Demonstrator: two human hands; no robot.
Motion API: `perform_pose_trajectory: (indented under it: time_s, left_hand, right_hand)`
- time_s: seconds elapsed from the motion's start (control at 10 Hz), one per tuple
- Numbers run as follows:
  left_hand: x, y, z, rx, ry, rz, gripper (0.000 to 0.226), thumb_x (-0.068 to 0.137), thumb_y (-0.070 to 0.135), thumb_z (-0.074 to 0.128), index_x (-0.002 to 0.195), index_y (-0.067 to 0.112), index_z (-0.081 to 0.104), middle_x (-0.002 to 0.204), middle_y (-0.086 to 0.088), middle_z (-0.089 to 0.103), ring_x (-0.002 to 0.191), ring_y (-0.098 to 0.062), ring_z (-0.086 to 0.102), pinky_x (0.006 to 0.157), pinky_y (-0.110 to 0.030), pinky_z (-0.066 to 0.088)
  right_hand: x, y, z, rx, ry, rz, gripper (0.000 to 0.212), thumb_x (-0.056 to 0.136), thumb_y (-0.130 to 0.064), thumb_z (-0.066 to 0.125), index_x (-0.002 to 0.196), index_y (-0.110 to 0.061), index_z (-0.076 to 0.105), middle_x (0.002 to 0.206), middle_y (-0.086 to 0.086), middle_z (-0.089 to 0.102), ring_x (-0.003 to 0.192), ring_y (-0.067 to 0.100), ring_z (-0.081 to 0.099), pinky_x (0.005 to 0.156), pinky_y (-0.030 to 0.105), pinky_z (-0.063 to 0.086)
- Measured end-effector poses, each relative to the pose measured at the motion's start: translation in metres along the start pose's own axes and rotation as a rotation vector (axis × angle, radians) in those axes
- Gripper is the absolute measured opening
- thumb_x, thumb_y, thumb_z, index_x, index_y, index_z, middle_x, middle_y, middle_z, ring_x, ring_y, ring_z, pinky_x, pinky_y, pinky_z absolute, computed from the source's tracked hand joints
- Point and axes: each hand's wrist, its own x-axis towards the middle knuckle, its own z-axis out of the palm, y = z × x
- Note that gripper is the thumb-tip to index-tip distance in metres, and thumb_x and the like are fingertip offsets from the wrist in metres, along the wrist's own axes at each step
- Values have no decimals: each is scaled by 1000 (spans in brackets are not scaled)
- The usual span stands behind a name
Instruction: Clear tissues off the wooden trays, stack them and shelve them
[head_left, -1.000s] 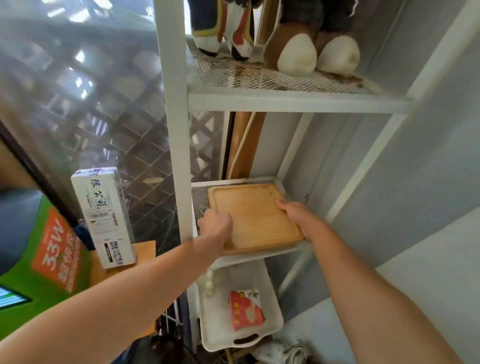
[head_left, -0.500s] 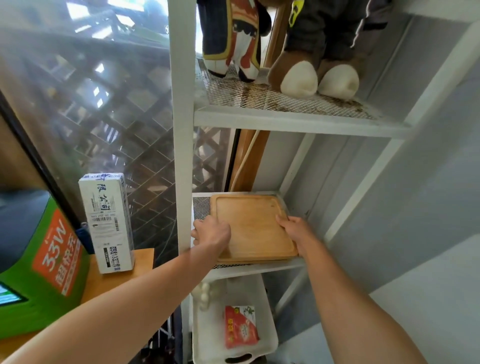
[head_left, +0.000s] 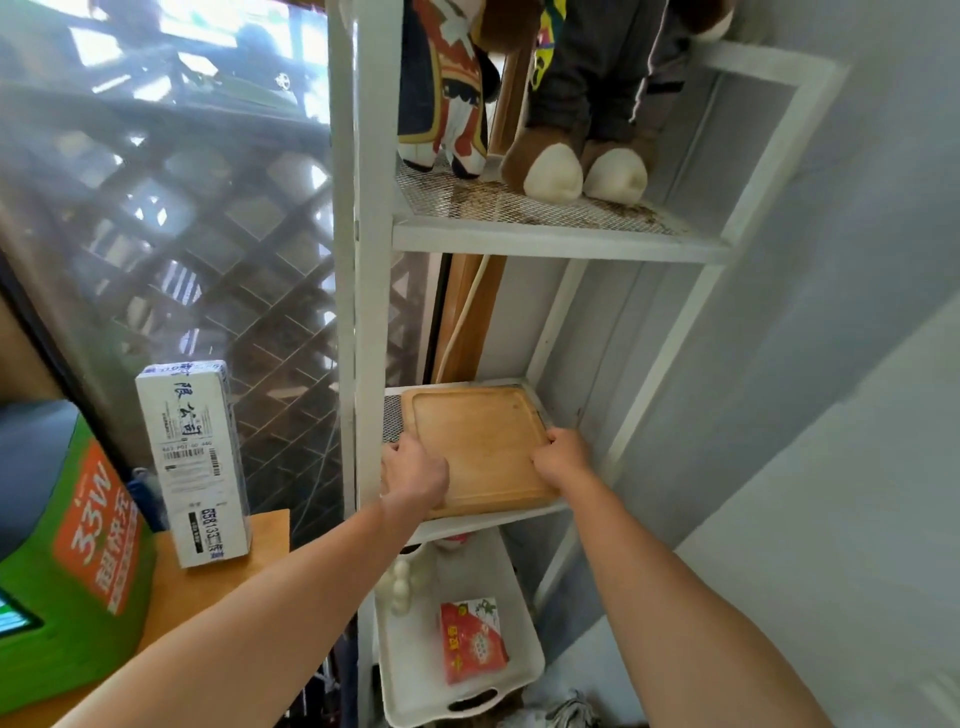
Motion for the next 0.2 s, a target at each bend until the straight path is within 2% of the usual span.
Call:
perform_pose_trajectory:
  time_s: [0.1, 0.2]
  left_hand:
    - [-18, 3, -3, 68, -52, 31, 63, 92, 15, 54, 148, 8, 27, 146, -21, 31, 131, -38, 37, 107, -48, 36]
    - [-38, -2, -14, 121, -94, 111, 69, 90, 15, 55, 150, 9, 22, 150, -22, 26, 133, -39, 34, 107, -45, 35]
  right_hand:
    - [-29, 4, -7, -93, -17, -7, 18, 88, -9, 54, 101, -6, 64, 103, 14, 65, 94, 30, 63, 79, 33, 51]
    - [-62, 2, -10, -197, 11, 6, 28, 88, -13, 51, 112, -2, 62, 110, 18, 64, 100, 34, 62, 74, 28, 43]
